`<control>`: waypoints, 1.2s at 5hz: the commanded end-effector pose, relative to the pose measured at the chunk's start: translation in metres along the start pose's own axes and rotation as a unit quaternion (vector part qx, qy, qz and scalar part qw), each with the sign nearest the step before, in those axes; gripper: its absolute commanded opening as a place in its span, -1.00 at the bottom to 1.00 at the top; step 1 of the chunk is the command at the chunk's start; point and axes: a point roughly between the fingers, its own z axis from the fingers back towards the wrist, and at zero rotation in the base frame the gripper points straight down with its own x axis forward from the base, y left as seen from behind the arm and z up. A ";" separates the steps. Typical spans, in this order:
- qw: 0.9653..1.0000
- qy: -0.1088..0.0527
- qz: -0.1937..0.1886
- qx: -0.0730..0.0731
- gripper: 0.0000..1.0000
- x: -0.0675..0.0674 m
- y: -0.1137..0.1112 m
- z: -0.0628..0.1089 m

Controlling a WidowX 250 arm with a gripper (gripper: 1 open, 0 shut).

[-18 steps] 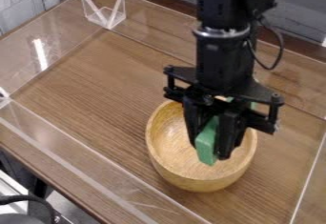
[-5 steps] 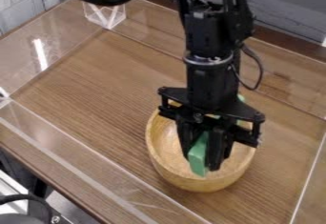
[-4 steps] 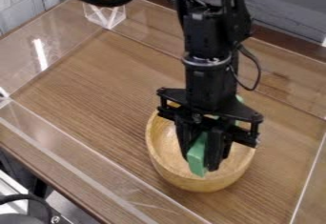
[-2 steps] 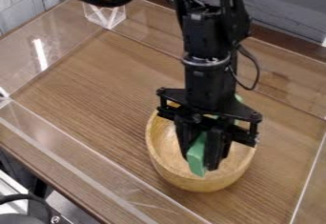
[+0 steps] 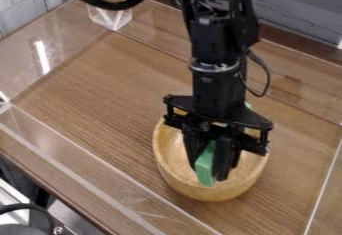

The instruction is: Put the green block in the brown bowl

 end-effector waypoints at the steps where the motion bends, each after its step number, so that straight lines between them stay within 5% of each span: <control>1: 1.000 -0.015 -0.002 -0.004 -1.00 0.004 -0.002 0.004; 4: 1.000 -0.013 -0.001 -0.006 -1.00 0.004 -0.002 -0.002; 5: 1.000 -0.012 -0.001 -0.006 1.00 0.004 -0.002 -0.002; 6: 1.000 -0.012 -0.001 -0.007 1.00 0.004 -0.001 -0.001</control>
